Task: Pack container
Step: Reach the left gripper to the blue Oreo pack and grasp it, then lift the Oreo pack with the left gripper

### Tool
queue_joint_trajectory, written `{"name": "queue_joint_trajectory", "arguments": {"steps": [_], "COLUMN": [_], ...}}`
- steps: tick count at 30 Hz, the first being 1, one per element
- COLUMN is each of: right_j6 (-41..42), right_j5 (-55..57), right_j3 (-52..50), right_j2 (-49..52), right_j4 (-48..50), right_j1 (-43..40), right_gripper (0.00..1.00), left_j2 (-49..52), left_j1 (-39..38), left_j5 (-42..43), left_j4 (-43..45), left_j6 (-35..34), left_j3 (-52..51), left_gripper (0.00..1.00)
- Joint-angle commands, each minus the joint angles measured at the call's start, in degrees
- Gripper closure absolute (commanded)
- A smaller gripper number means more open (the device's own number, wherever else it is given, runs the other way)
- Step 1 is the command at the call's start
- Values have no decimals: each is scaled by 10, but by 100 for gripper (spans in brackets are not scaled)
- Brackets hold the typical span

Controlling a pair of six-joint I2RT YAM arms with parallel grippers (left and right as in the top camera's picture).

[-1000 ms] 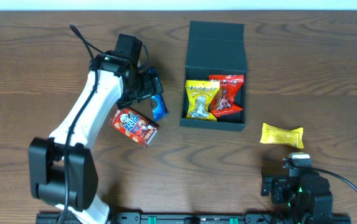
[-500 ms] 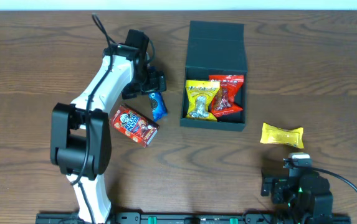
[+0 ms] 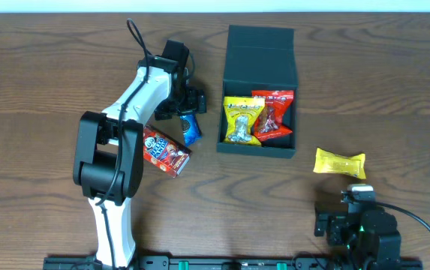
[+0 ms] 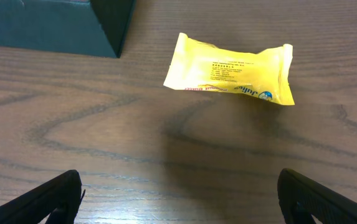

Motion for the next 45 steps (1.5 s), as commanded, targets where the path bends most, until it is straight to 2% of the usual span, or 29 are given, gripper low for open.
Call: {"name": "queue_joint_trajectory", "arguments": {"steps": [1,4,18,21,22,24,28,40,45], "right_j6": [-5,-5,-5,-5,-5,-5,-5,-5,-5], "right_j5": [-4,-4,-4,-4,-4,-4,-4,-4,-4], "right_j3": [-4,-4,-4,-4,-4,-4,-4,-4,-4], "right_j2": [-2,-2,-2,-2,-2,-2,-2,-2,-2], "right_j4": [-4,-4,-4,-4,-4,-4,-4,-4,-4], "right_j1": [-7,-7,-7,-7,-7,-7,-7,-7,-7], "right_gripper": [1,1,1,1,1,1,1,1,1], "left_j2": [6,6,24,24,24,24,24,24,24], "left_j1": [-3,-5,-17,-17,-16,-15,-15,-15,-15], "left_j5": [-14,-14,-23,-32,-33,-34,-39,-41,-41], "left_j4": [9,21,20,20,20,20,21,20,20], "left_j6": [-26,-49,-50,-54,-54,-54,-54,-54,-54], "left_j3": [12,12,10,10,10,10,10,10,10], "left_gripper": [4,4,4,0,6,13,19,28,38]}}
